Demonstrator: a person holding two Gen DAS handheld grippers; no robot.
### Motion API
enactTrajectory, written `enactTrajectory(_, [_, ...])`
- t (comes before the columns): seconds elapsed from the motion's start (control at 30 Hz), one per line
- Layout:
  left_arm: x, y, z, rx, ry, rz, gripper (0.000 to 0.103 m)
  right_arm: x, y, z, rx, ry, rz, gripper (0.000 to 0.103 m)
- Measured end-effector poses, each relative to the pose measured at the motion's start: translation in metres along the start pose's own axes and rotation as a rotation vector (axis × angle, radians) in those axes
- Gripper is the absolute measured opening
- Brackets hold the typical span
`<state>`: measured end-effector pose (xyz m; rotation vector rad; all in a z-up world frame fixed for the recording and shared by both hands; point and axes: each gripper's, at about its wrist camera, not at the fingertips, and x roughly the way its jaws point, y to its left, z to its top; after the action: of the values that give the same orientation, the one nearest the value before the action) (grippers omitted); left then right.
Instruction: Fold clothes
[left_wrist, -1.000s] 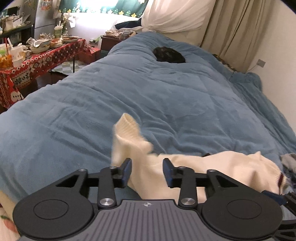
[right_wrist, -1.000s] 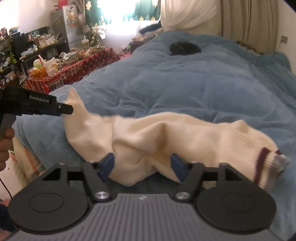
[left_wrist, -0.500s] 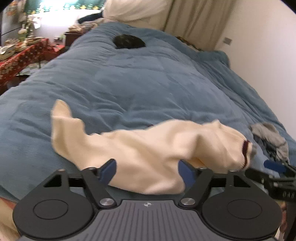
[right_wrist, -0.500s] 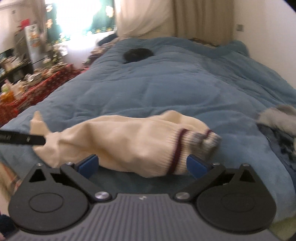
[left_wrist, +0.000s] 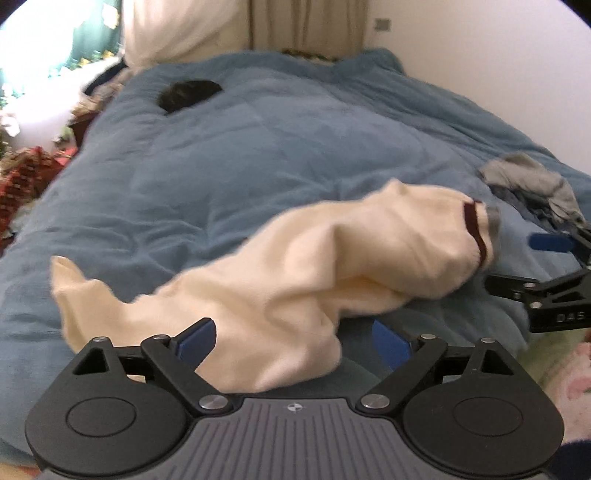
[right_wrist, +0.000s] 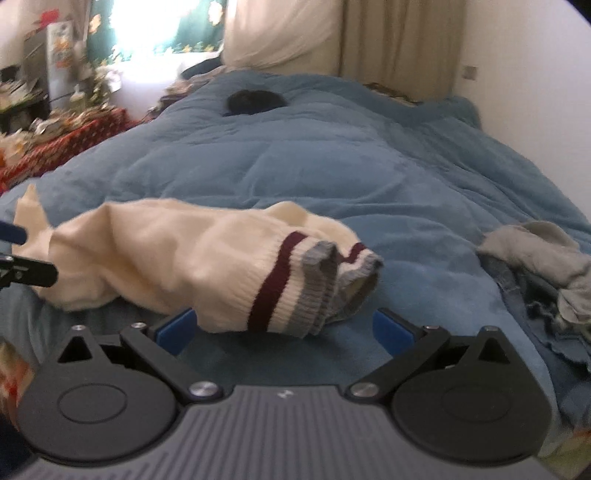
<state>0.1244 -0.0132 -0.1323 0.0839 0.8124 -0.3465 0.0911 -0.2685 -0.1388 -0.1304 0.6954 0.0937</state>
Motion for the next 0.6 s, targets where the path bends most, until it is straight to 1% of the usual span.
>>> enactTrajectory(0.03, [0.003, 0.001, 0.0, -0.015, 0.008, -0.021, 0.092, 0.001, 0.0, -0.001, 0.0, -0.006, 0.01, 0.102])
enactTrajectory(0.1, [0.008, 0.005, -0.001, -0.074, 0.007, -0.036, 0.092, 0.004, -0.001, -0.003, 0.001, -0.017, 0.027, 0.102])
enactTrajectory(0.17, [0.01, 0.006, -0.001, -0.111, -0.005, -0.02, 0.092, 0.007, -0.002, -0.004, 0.006, -0.031, 0.033, 0.102])
enactTrajectory(0.23, [0.015, 0.006, 0.001, -0.129, -0.008, 0.007, 0.09, 0.011, -0.004, -0.002, 0.007, -0.037, 0.024, 0.102])
enactTrajectory(0.3, [0.017, 0.006, 0.0, -0.132, -0.027, 0.014, 0.079, 0.016, -0.006, -0.001, 0.016, -0.046, 0.017, 0.102])
enactTrajectory(0.37, [0.021, 0.006, 0.001, -0.147, -0.023, -0.004, 0.074, 0.021, -0.009, 0.002, 0.029, -0.058, 0.028, 0.102])
enactTrajectory(0.4, [0.023, 0.006, 0.001, -0.155, -0.02, -0.013, 0.069, 0.023, -0.01, 0.003, 0.038, -0.063, 0.039, 0.102])
enactTrajectory(0.43, [0.026, 0.005, 0.0, -0.156, -0.016, -0.018, 0.066, 0.026, -0.011, 0.004, 0.046, -0.064, 0.049, 0.101])
enactTrajectory(0.47, [0.028, 0.004, 0.0, -0.157, -0.011, -0.023, 0.061, 0.029, -0.011, 0.006, 0.05, -0.062, 0.052, 0.099])
enactTrajectory(0.5, [0.031, 0.003, -0.002, -0.147, -0.013, -0.013, 0.057, 0.033, -0.011, 0.007, 0.052, -0.06, 0.055, 0.097])
enactTrajectory(0.53, [0.033, 0.001, -0.003, -0.13, -0.015, 0.005, 0.055, 0.036, -0.011, 0.008, 0.053, -0.056, 0.061, 0.092])
enactTrajectory(0.57, [0.034, 0.001, -0.004, -0.117, -0.019, 0.016, 0.046, 0.038, -0.011, 0.009, 0.055, -0.052, 0.067, 0.084])
enactTrajectory(0.6, [0.035, 0.0, -0.005, -0.105, -0.023, 0.033, 0.039, 0.041, -0.01, 0.01, 0.058, -0.049, 0.075, 0.078])
